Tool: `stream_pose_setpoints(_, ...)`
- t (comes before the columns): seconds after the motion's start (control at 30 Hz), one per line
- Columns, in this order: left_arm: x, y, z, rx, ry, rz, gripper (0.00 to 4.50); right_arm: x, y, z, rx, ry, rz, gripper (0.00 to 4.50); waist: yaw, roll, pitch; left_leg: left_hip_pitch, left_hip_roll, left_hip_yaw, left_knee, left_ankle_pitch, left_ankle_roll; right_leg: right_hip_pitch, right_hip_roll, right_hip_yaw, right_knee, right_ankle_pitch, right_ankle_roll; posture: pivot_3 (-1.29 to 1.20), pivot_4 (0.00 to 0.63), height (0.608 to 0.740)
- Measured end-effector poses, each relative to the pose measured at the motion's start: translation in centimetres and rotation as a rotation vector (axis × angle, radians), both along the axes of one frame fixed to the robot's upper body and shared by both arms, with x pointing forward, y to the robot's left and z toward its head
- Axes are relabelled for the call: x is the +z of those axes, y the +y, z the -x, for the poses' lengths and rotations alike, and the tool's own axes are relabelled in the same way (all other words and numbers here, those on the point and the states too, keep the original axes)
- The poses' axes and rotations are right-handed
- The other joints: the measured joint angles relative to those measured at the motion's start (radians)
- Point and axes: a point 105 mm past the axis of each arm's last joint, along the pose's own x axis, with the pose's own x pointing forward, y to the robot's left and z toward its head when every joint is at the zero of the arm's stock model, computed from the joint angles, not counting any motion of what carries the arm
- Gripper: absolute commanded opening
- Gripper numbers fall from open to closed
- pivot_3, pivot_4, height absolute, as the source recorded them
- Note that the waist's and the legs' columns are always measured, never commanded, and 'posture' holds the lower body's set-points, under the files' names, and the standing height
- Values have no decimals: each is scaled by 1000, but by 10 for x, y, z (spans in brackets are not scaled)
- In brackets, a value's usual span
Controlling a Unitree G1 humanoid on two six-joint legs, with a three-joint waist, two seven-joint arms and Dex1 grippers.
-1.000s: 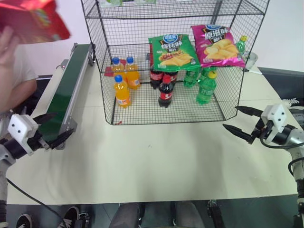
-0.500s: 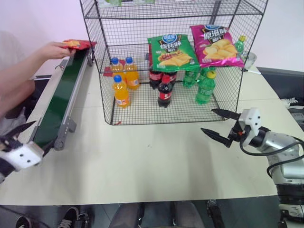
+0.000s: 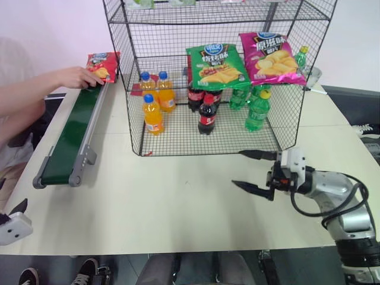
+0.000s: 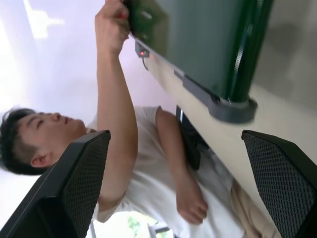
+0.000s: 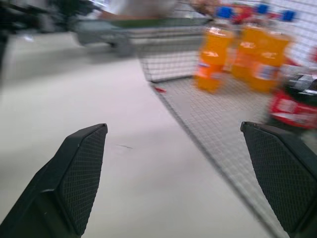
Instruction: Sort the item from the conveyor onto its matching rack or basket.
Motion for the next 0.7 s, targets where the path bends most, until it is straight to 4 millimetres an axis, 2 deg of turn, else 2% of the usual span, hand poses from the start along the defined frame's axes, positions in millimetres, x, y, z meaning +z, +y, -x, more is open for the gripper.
stream_pose_setpoints(0.13, -4, -1, -1, -8, -4, -7, 4444, 6, 7, 2, 59, -46, 10, 4500, 2, -4, -2, 0, 0, 0, 0, 0, 0, -1, 0, 0, 0, 0, 0, 0, 150, 740)
stream_pose_setpoints(0.3, -2, -3, -4, -25, -11, -51, 4444, 10, 6, -5, 58, -60, 10, 4500, 0, -6, -3, 0, 0, 0, 0, 0, 0, -1, 0, 0, 0, 0, 0, 0, 150, 740)
stream_pose_setpoints(0.5, -7, -6, -4, -37, 2, -83, 4444, 9, 6, -6, 52, -54, 3, 4500, 0, -6, -4, 0, 0, 0, 0, 0, 0, -1, 0, 0, 0, 0, 0, 0, 150, 740)
stream_pose_setpoints(0.6, -17, -11, -4, -54, 27, -78, 4444, 8, 7, -6, 56, -51, 3, 4500, 0, -6, -4, 0, 0, 0, 0, 0, 0, -1, 0, 0, 0, 0, 0, 0, 150, 740)
stream_pose_setpoints(0.7, -18, -15, -10, -65, 13, -71, 4444, 5, 11, -4, 81, -34, 7, 4500, 1, -6, -4, 0, 0, 0, 0, 0, 0, -1, 0, 0, 0, 0, 0, 0, 150, 740)
